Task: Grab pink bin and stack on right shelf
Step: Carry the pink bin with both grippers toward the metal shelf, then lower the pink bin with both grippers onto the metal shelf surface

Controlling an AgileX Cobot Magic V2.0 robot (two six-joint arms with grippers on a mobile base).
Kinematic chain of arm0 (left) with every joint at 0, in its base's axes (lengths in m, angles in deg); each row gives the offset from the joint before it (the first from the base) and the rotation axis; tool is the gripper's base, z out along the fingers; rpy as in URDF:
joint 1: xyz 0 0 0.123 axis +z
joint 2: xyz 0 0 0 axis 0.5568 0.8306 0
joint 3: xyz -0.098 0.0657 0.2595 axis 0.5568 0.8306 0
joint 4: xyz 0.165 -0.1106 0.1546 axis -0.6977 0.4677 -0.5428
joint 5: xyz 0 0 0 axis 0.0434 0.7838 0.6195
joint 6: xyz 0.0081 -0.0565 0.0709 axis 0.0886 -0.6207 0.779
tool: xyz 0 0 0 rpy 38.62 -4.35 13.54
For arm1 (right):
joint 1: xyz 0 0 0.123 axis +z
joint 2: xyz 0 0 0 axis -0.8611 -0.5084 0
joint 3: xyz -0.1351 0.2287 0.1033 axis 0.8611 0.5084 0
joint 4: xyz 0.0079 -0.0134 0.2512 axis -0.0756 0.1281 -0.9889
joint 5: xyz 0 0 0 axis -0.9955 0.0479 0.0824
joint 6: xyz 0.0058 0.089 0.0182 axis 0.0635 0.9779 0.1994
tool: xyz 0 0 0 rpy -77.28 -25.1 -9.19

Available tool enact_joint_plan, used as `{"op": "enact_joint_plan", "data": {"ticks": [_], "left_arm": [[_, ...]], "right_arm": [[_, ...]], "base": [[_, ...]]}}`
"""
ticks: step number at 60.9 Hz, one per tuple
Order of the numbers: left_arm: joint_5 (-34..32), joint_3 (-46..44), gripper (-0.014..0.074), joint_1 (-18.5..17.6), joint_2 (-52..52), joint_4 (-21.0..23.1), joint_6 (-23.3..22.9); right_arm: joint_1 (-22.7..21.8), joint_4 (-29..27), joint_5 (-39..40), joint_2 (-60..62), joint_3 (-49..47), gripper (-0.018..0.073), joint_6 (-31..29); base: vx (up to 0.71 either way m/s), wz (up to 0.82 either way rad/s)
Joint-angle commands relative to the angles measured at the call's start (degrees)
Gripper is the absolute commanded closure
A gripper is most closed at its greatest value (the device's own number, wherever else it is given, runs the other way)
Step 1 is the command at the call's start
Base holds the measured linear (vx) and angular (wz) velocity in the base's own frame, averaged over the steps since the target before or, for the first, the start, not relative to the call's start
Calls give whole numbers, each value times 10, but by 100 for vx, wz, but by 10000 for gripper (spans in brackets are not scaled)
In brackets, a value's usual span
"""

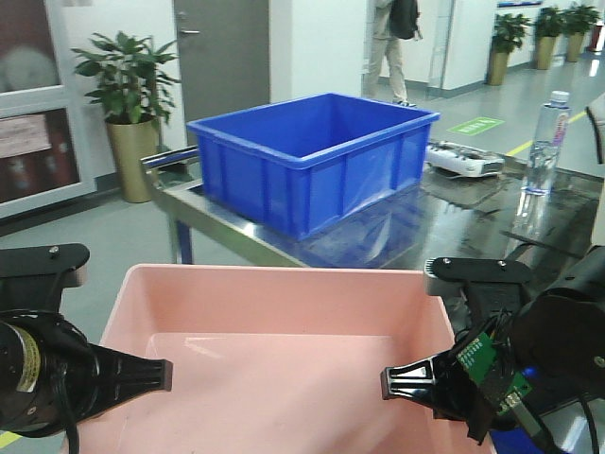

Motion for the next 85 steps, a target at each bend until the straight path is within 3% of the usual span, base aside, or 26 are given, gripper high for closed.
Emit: {"op": "enact_joint_plan", "data": {"ticks": [1, 85], "left_arm": [[-20, -16, 486, 0, -19, -36, -7], [-20, -16, 486, 0, -19, -36, -6]], "right_arm": [[-4, 44, 12, 19, -16, 562, -5], [-4, 44, 12, 19, -16, 561, -5]], "base": [[30, -33], [20, -50]]}}
